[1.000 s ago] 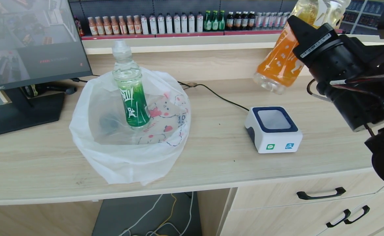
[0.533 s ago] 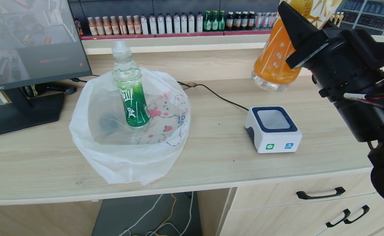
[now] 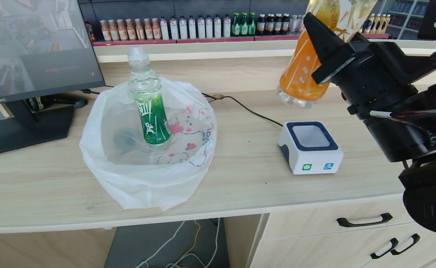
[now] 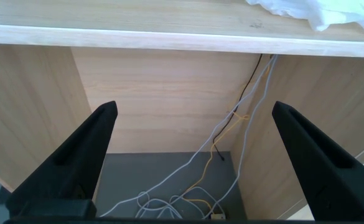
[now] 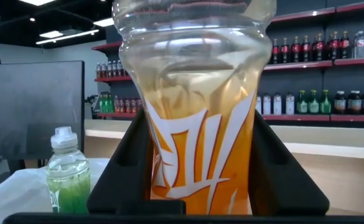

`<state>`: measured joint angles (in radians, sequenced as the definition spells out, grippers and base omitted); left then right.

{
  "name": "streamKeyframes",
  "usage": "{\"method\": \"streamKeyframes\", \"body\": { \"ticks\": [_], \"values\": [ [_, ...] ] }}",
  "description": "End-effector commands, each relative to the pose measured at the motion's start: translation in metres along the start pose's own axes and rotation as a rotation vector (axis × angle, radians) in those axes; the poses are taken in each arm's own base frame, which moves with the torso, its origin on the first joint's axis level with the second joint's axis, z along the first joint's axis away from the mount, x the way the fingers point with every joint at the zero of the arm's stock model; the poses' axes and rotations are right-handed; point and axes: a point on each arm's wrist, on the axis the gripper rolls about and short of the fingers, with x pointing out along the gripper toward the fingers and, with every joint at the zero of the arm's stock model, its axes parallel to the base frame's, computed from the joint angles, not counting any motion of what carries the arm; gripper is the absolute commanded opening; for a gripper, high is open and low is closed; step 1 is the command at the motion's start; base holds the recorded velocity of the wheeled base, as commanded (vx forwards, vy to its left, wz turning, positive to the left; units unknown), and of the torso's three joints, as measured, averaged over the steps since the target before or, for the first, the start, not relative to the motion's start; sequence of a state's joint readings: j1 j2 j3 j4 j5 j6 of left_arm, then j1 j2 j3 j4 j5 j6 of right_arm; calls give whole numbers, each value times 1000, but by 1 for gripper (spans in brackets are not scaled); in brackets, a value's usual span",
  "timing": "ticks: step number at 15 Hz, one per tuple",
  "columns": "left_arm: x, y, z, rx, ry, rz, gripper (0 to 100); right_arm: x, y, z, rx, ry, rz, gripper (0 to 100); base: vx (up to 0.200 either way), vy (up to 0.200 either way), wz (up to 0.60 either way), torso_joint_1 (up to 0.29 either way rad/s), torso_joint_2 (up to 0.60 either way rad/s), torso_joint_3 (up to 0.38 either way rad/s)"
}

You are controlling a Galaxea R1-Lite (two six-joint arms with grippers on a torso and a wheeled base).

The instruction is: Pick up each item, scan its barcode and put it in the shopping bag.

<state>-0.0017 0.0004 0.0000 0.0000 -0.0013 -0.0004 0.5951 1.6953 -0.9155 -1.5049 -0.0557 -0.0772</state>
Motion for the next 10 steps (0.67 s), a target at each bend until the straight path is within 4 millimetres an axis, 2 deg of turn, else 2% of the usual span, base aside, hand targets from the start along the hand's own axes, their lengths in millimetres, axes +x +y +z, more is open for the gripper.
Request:
{"method": "streamKeyframes", "body": {
  "ticks": [1, 10],
  "values": [
    [0, 0, 0, -1, 0, 0, 100, 1, 0, -5, 0, 9, -1, 0, 0, 200, 0, -2, -2, 7],
    [0, 0, 0, 0, 0, 0, 100, -5, 0, -10, 1, 35, 1, 0, 0, 200, 0, 6, 2, 3]
  ]
}}
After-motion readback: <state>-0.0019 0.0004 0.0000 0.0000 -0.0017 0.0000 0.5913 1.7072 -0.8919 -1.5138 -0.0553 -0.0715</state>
